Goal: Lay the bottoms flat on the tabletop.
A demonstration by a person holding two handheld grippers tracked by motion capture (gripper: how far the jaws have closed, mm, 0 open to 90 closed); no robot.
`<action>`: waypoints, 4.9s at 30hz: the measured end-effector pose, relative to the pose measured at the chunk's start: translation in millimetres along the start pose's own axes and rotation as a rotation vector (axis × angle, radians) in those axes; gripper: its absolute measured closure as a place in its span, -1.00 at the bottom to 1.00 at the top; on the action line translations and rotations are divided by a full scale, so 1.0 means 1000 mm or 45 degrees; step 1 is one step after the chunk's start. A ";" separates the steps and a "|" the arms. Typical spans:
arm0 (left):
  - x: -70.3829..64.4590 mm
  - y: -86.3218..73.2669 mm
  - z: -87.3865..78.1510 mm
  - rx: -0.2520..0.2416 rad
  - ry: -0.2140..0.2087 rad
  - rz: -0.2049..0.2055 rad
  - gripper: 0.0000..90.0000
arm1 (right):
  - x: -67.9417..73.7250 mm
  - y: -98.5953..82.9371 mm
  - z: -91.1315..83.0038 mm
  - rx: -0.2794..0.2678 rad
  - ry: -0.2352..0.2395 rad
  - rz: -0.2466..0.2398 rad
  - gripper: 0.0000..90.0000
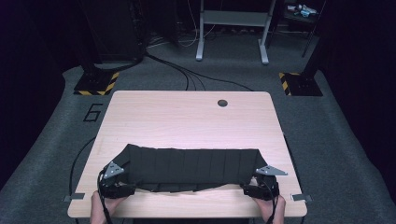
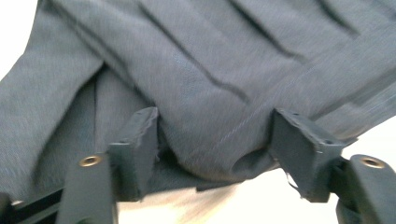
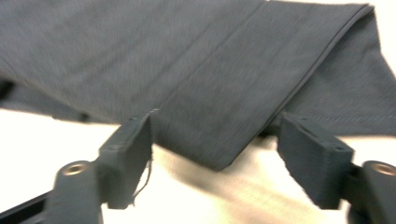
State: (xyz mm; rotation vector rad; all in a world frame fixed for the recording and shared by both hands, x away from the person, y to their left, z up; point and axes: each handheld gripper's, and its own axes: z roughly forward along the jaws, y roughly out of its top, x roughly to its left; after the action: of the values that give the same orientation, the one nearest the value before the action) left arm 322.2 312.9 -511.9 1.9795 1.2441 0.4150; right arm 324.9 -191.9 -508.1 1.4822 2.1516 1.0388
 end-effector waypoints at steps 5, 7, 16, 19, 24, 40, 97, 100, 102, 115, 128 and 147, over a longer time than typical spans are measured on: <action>-0.001 -0.003 -0.001 -0.022 0.014 0.011 0.32 | 0.008 -0.007 0.007 -0.006 -0.032 -0.025 0.19; -0.002 -0.002 -0.001 -0.016 0.022 0.033 0.47 | 0.010 -0.007 0.006 -0.025 -0.050 -0.043 0.40; -0.004 0.005 -0.005 -0.027 0.046 0.091 0.53 | 0.011 -0.007 0.001 -0.067 -0.067 -0.066 0.83; -0.006 0.006 -0.005 -0.011 0.094 0.107 0.22 | 0.012 -0.005 0.000 -0.085 -0.073 -0.066 0.85; -0.012 0.010 -0.010 -0.028 0.141 0.164 0.01 | 0.012 -0.004 -0.002 -0.096 -0.072 -0.067 0.85; -0.016 0.018 -0.007 -0.014 0.093 0.251 0.92 | 0.012 0.007 -0.009 -0.137 -0.077 -0.089 0.88; -0.028 0.042 0.023 0.110 -0.134 0.398 0.79 | 0.015 0.072 -0.008 -0.235 -0.088 -0.100 0.91; -0.026 0.048 0.020 0.076 -0.120 0.376 0.84 | 0.014 0.076 -0.009 -0.245 -0.086 -0.095 0.91; -0.026 0.051 0.018 0.067 -0.117 0.374 0.85 | 0.014 0.077 -0.009 -0.250 -0.089 -0.103 0.91; -0.009 0.118 0.007 -0.082 -0.047 0.336 0.85 | -0.002 0.126 0.003 -0.243 -0.130 -0.121 0.91; 0.020 0.178 0.060 -0.025 0.097 0.340 0.82 | -0.027 0.186 0.047 -0.144 -0.177 -0.078 0.89; 0.066 0.155 0.061 -0.012 0.153 0.139 -0.40 | -0.035 0.147 0.075 0.019 -0.078 0.026 -0.44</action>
State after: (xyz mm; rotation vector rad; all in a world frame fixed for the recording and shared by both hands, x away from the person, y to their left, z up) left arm 488.7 306.4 -445.9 2.0460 1.2081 0.6010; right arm 483.8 -166.5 -457.6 1.5258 2.1102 0.9735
